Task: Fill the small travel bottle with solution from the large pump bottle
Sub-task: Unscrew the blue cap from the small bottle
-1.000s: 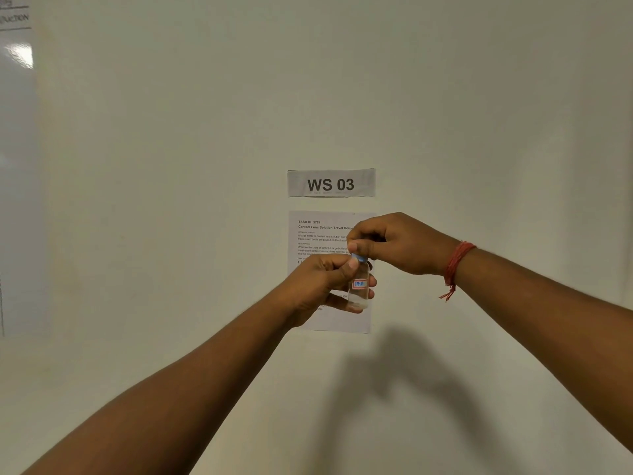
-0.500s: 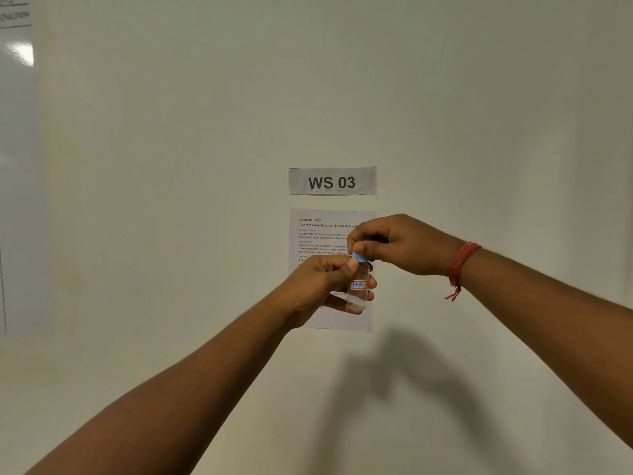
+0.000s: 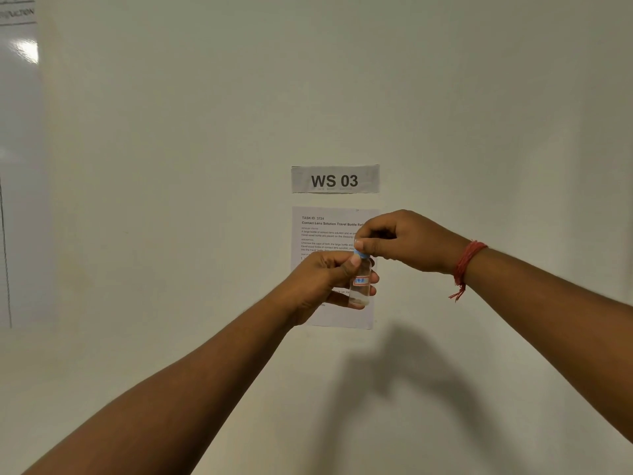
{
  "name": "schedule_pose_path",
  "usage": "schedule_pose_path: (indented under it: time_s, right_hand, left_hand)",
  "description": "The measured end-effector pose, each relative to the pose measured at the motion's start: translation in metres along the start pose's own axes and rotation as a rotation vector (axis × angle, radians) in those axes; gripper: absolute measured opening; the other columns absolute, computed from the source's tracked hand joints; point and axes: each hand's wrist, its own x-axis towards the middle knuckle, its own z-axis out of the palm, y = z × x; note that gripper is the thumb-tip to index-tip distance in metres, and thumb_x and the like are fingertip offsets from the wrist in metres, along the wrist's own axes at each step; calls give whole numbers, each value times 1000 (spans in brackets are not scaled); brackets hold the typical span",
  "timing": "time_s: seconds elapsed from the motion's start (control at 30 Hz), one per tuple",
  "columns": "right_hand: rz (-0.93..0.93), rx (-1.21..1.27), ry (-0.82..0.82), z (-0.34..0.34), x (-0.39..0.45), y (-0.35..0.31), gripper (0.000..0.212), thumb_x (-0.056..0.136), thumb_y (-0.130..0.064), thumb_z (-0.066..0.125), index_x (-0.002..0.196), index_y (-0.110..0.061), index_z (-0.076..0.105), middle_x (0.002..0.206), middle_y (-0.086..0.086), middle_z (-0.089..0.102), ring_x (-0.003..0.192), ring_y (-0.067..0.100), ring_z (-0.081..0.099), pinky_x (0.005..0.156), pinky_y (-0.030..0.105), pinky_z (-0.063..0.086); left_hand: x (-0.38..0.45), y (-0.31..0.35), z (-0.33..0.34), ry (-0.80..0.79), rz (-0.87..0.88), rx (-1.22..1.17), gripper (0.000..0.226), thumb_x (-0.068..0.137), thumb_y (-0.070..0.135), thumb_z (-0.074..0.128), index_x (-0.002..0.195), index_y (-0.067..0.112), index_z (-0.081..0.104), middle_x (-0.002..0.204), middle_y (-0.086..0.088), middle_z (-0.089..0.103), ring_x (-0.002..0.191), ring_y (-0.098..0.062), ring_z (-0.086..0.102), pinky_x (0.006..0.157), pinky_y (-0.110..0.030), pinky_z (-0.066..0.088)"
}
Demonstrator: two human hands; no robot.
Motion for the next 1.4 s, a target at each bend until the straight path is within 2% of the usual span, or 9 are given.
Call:
schedule_pose_path:
  time_s: [0.17, 0.37, 0.5, 0.63, 0.77, 0.9, 1.0, 1.17, 1.4]
  right_hand:
    - [14, 22, -12, 2, 0, -5, 17, 94, -27, 60, 101, -23, 74, 90, -12, 71, 75, -7, 59, 69, 16, 43]
    - [1, -3, 59, 2, 1, -7, 14, 90, -36, 64, 94, -24, 69, 89, -4, 70, 88, 17, 66, 84, 38, 57]
    - [-10, 11, 45, 3, 1, -9, 4, 91, -26, 66, 91, -25, 69, 93, -4, 72, 94, 16, 67, 87, 39, 57]
    - [-15, 7, 24, 3, 2, -9, 9, 91, -21, 63, 92, -28, 70, 97, 1, 72, 98, 21, 66, 87, 39, 57]
    - [-20, -1, 51, 5, 3, -8, 10, 91, -25, 63, 99, -25, 69, 89, 0, 69, 82, 16, 64, 75, 29, 55]
    - [-22, -12, 73, 4, 4, -8, 12, 90, -32, 65, 95, -21, 68, 95, -4, 71, 92, 16, 67, 83, 35, 58]
    - [-32, -16, 52, 4, 3, -9, 3, 90, -27, 66, 90, -25, 68, 95, -3, 71, 95, 17, 67, 85, 37, 58]
    - [-39, 3, 34, 4, 1, -9, 9, 89, -18, 64, 94, -24, 69, 92, 1, 69, 93, 21, 65, 85, 41, 58]
    - [-25, 9, 97, 9, 1, -2, 10, 89, -33, 67, 90, -23, 66, 89, -1, 70, 85, 19, 66, 80, 39, 58]
  left_hand:
    - [-2, -1, -1, -3, -2, -2, 32, 103, 33, 52, 113, 10, 72, 103, -6, 77, 98, -28, 76, 79, -41, 63]
    - [-3, -1, -3, 9, -11, 3, 30, 103, 33, 52, 112, 11, 72, 102, -5, 78, 96, -26, 76, 78, -39, 63]
    - [-3, -2, -3, 9, -16, -3, 32, 103, 32, 52, 115, 9, 71, 104, -6, 77, 98, -27, 76, 79, -39, 63]
    - [-3, -2, -2, 13, -29, 7, 33, 104, 32, 52, 116, 9, 71, 105, -7, 78, 97, -26, 76, 78, -39, 64]
    - [-4, -2, -3, 17, -29, 7, 35, 103, 32, 52, 119, 6, 69, 105, -7, 77, 98, -28, 75, 79, -40, 63]
    - [-4, -3, -3, 19, -28, 20, 37, 104, 32, 52, 121, 4, 68, 106, -9, 77, 99, -29, 75, 79, -40, 63]
    - [-4, -3, -3, 15, -26, 29, 36, 104, 32, 51, 121, 5, 68, 106, -8, 77, 99, -28, 75, 81, -41, 63]
    - [-4, -4, -1, 11, -32, 34, 32, 103, 33, 52, 116, 10, 71, 106, -8, 77, 99, -27, 76, 81, -41, 64]
    - [-5, -6, -1, 13, -31, 11, 29, 103, 31, 52, 111, 11, 72, 105, -8, 77, 99, -27, 75, 81, -42, 63]
